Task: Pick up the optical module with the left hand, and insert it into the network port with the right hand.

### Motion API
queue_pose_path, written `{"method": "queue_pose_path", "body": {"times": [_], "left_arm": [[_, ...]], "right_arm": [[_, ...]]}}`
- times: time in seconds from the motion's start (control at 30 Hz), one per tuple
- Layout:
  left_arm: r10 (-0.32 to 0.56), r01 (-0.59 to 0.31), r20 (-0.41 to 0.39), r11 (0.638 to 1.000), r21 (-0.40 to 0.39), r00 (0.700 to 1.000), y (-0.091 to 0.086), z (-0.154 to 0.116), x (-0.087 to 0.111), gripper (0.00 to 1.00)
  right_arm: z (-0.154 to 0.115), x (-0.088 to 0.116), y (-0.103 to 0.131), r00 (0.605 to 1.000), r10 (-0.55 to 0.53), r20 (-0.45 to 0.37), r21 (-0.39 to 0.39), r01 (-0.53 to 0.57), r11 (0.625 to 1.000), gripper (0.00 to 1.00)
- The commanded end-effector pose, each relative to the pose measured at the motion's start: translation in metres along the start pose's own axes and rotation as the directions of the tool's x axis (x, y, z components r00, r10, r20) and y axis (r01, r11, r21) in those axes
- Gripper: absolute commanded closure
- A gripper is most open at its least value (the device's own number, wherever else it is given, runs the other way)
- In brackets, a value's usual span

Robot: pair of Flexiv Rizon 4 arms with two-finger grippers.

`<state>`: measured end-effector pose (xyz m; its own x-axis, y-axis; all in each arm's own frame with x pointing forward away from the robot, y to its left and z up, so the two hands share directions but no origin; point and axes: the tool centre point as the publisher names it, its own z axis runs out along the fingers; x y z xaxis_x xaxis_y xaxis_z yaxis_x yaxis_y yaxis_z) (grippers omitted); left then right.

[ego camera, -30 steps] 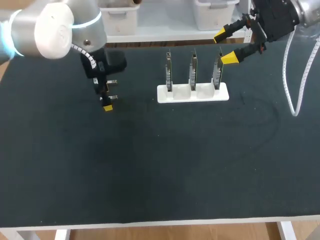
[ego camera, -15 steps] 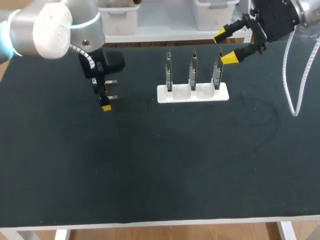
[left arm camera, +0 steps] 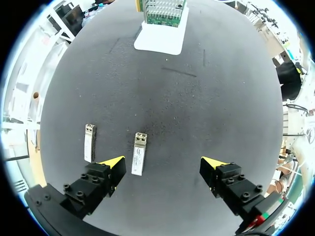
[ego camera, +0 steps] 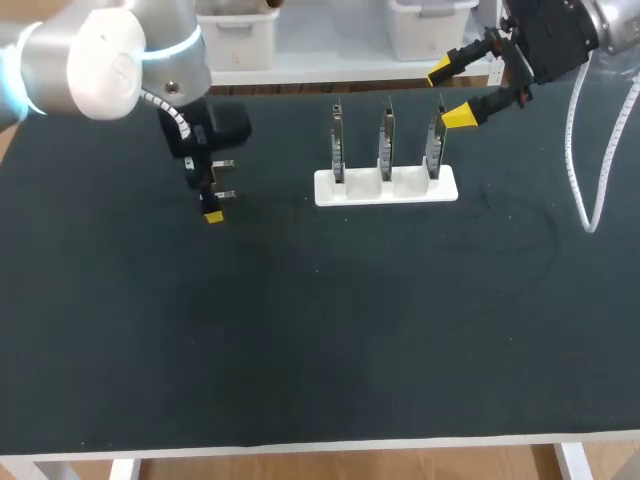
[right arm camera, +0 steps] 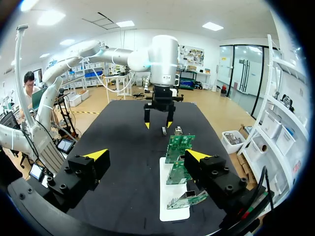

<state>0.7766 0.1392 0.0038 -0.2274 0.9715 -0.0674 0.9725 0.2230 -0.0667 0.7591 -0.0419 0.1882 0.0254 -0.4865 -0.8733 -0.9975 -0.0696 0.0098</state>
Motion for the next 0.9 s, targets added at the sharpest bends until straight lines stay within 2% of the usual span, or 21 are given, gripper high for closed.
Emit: {"method": "queue_pose_path", "body": {"times": [0.03,0.9], "left_arm": [[0.006,-0.006,-0.005,1.000,0.012,1.000,0.0040,0.0020,-0.0024,0.00],[-0.010,0.009,0.009,0.999,0.035,1.000,0.0040,0.0039,-0.0019,0.00]], "right_arm": [[-0.0002,-0.0004,0.0014,1.000,0.000,-0.001,0.003,0.000,1.000,0.00],[-0.0002,-0.0004,0.0014,1.000,0.000,-0.001,0.003,0.000,1.000,0.00]]}}
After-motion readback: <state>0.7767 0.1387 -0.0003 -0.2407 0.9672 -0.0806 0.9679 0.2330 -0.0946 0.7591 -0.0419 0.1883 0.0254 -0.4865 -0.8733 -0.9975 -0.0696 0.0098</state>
